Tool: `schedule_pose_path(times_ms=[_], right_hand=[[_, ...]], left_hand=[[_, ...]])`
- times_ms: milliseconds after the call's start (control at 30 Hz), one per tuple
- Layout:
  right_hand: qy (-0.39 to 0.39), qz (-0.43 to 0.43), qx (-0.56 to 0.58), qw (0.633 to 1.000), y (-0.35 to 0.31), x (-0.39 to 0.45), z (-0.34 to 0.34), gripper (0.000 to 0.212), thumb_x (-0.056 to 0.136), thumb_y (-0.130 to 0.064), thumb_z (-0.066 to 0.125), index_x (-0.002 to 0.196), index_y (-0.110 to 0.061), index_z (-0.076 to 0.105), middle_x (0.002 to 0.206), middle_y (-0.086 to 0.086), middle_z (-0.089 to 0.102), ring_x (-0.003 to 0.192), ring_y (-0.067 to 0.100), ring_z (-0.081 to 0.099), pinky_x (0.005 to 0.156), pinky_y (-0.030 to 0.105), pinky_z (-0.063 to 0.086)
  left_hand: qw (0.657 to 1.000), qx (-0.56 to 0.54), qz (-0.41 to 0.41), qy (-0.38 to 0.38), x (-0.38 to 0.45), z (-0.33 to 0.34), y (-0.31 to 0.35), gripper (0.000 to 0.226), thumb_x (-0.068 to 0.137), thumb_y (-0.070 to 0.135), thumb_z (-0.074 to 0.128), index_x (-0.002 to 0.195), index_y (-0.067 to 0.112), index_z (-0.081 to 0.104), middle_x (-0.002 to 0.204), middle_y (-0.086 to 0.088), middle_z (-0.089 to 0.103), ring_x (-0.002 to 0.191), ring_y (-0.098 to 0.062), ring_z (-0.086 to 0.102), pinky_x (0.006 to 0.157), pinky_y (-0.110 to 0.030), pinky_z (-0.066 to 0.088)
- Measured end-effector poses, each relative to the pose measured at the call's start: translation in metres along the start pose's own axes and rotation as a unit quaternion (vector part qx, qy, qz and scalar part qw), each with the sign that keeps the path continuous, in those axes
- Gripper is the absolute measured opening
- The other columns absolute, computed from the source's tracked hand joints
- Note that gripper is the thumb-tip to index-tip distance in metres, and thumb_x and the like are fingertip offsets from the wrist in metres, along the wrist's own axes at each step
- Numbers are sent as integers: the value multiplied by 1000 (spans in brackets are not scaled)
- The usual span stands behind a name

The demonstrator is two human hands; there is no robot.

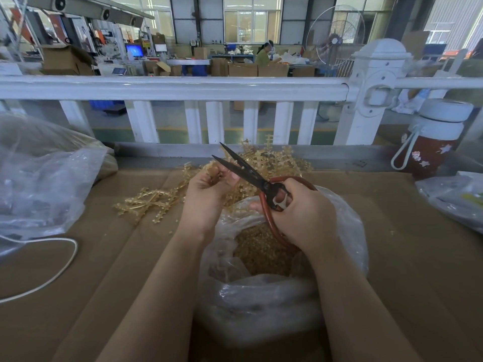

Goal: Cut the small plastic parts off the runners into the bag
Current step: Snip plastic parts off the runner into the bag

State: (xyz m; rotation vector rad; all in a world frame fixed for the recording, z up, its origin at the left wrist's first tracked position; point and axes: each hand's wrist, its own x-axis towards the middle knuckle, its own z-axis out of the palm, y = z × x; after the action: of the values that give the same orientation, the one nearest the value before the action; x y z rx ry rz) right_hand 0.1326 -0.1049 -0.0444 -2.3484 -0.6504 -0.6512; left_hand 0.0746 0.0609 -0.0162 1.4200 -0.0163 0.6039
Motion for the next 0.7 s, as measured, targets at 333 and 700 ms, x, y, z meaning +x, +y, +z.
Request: schedule_pose_path(times_ms=[333,700], right_hand=[[-6,3,15,1000,1,0,2,47,79,-73,69,87,-27,68,74,-14,65,69,4,59,60,13,45],[13,-8,40,999,-2,-1,-2,64,72,-89,48,87,-29,66,75,-17,64,67,2,57,58,7,36]], left_hand=[[1000,-2,-6,-1,0,-1,0,19,94,2,60,82,17,65,67,17,62,64,3,56,62,-7,44],[999,46,-7,-14,1,-1,-2,10,95,3,60,94,9,69,85,3,67,83,-6,61,74,-12,49]])
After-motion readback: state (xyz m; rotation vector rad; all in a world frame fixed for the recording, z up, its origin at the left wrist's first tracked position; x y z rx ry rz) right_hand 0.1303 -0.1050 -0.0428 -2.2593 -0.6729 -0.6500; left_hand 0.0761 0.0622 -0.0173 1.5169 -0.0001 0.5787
